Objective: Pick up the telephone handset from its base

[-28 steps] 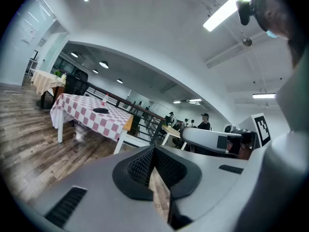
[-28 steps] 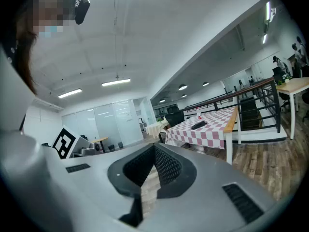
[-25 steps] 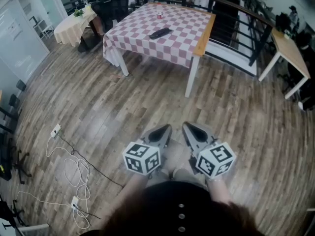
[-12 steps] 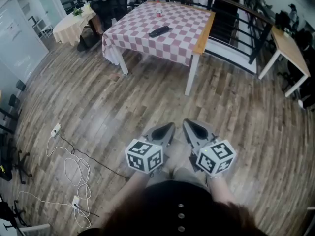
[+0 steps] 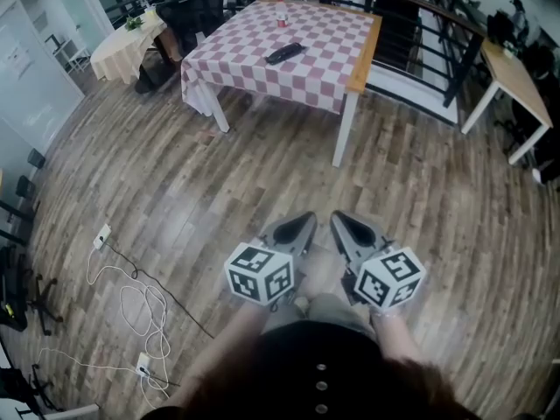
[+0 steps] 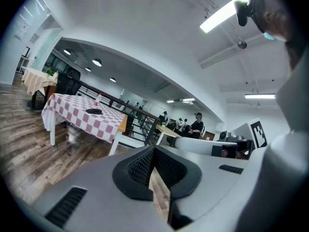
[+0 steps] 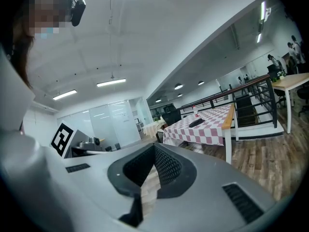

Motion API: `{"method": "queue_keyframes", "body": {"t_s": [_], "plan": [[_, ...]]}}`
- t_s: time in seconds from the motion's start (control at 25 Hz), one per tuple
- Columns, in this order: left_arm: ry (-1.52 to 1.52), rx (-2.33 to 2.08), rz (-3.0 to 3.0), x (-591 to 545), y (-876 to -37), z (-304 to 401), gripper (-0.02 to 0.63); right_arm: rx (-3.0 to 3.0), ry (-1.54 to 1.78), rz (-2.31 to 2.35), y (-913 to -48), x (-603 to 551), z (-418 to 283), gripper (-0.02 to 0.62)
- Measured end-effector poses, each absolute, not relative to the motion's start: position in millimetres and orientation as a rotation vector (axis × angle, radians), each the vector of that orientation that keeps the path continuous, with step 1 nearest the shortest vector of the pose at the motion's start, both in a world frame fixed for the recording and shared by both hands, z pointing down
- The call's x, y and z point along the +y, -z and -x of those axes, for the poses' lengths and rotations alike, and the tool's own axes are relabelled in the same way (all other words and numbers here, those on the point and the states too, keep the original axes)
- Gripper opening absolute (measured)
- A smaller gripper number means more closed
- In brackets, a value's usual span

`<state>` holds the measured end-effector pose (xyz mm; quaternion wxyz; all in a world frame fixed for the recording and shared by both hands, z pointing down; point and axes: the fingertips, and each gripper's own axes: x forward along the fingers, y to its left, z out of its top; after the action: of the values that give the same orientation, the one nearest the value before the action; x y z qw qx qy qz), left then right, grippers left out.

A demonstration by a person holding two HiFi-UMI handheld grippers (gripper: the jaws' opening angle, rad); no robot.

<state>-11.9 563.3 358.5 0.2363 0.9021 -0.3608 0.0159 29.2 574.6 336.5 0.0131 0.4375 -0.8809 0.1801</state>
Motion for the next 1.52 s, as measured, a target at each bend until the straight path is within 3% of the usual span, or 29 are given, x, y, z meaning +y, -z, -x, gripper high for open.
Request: {"method": "queue_keyframes", "body": {"t_s": [0.56,1.52], "plan": [[-0.056,-1.001,-2.438,491.6,-377.5,25.9,0.006,-2.740,-0.652,-1.364,-358.6,505.7,-19.0,0.009],[-0.004,-1.107,-2.406,198.3,-366.3,-12.4,0.007,-2.810,-0.618,-1.214,-345.8,205.9,-48.2,0.009]]}}
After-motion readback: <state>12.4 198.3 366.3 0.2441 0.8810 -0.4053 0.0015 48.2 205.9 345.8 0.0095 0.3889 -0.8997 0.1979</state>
